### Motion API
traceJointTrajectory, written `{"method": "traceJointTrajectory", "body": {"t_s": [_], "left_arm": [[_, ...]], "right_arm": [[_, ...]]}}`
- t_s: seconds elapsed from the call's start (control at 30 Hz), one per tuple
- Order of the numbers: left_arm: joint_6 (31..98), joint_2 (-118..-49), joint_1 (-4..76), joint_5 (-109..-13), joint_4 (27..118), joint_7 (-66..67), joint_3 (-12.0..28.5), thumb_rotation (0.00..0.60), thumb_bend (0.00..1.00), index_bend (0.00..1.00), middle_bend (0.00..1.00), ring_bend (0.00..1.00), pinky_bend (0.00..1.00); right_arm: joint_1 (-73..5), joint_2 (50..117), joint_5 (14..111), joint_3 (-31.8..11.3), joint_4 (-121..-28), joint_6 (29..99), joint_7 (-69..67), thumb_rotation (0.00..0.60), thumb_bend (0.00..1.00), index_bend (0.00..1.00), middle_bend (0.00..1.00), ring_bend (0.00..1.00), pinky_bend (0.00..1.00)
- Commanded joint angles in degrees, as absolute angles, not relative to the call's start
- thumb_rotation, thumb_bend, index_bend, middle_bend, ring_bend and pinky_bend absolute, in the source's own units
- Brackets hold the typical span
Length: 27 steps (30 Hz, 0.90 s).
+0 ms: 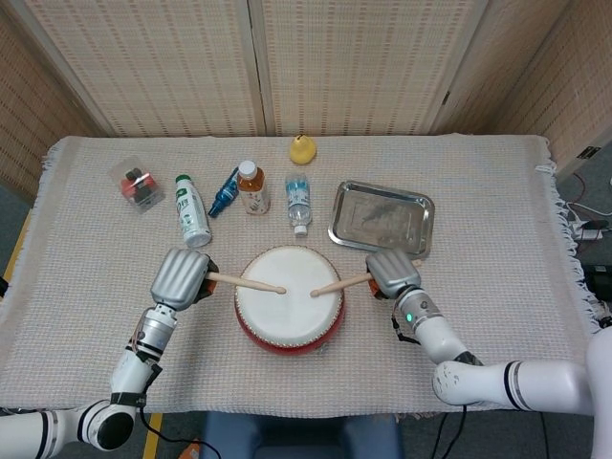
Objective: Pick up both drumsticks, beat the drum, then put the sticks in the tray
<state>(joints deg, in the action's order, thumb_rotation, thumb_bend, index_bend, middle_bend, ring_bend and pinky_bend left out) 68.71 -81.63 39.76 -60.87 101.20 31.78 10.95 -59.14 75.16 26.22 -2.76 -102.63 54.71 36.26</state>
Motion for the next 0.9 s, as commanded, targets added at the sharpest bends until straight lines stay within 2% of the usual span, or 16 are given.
{"method": "traceJointTrajectory", "body": {"t_s": [0.03, 0.17, 0.33, 0.57, 0.8, 0.9], "left_arm": [[66.84, -85.38, 40.76, -59.91, 96.69, 35.45, 8.41, 0.6, 0.86, 1.0, 1.0, 1.0, 1.0], [65.51, -88.62, 41.34, -58.28, 93.01, 38.36, 6.97, 0.6, 0.86, 1.0, 1.0, 1.0, 1.0], [68.19, -87.04, 40.59, -59.67, 95.09, 37.11, 8.51, 0.6, 0.86, 1.0, 1.0, 1.0, 1.0], [71.87, -80.53, 38.53, -63.08, 102.67, 32.7, 11.06, 0.6, 0.86, 1.0, 1.0, 1.0, 1.0], [72.65, -77.54, 37.33, -64.36, 104.65, 30.18, 11.7, 0.6, 0.86, 1.0, 1.0, 1.0, 1.0], [72.41, -77.41, 37.15, -64.23, 104.28, 29.66, 11.69, 0.6, 0.86, 1.0, 1.0, 1.0, 1.0]], "right_arm": [[-57.81, 71.56, 29.8, -6.79, -107.63, 56.8, 30.93, 0.6, 0.78, 1.0, 1.0, 1.0, 1.0], [-55.83, 65.71, 34.97, -9.55, -114.11, 58.12, 27.04, 0.6, 0.78, 1.0, 1.0, 1.0, 1.0], [-54.9, 63.29, 35.91, -10.31, -115.37, 57.39, 25.01, 0.6, 0.78, 1.0, 1.0, 1.0, 1.0], [-57.18, 70.03, 31.37, -6.15, -107.22, 53.05, 28.85, 0.6, 0.78, 1.0, 1.0, 1.0, 1.0], [-60.03, 76.9, 24.29, -1.82, -99.08, 52.18, 35.63, 0.6, 0.78, 1.0, 1.0, 1.0, 1.0], [-59.82, 77.32, 24.91, -2.86, -99.39, 53.27, 34.71, 0.6, 0.78, 1.0, 1.0, 1.0, 1.0]]}}
